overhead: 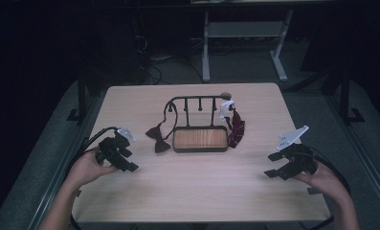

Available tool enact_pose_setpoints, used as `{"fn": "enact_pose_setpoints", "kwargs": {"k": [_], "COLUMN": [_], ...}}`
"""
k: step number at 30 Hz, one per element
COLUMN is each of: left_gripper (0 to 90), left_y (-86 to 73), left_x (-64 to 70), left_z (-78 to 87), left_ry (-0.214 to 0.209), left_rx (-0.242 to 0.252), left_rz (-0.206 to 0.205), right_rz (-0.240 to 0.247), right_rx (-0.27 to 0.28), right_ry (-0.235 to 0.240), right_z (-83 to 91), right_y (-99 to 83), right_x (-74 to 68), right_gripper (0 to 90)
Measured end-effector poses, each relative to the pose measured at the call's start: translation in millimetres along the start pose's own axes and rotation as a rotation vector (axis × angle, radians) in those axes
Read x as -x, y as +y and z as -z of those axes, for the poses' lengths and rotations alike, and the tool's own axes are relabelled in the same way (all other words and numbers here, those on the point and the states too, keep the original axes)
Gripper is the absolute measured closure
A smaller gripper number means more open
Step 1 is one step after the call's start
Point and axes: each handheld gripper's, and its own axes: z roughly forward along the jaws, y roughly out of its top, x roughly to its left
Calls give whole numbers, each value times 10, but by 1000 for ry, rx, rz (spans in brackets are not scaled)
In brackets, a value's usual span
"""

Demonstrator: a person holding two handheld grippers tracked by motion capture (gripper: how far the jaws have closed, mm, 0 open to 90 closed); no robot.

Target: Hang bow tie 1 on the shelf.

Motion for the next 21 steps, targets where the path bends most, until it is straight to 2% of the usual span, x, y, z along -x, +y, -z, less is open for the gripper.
{"fn": "enact_pose_setpoints", "kwargs": {"k": [9,21], "left_gripper": [331,312], "left_y": [-84,-137], "left_x": [36,106], "left_z": [-72,-156], "left_ry": [-2,3], "left_rx": [14,29], "left_rz": [6,-6], "right_rz": [-5,-9], "right_rx": [-2,-6], "right_ry": [3,6], "right_z": [-13,-35], "right_y": [-17,-31], "right_x": [3,-1], "right_gripper": [334,334]}}
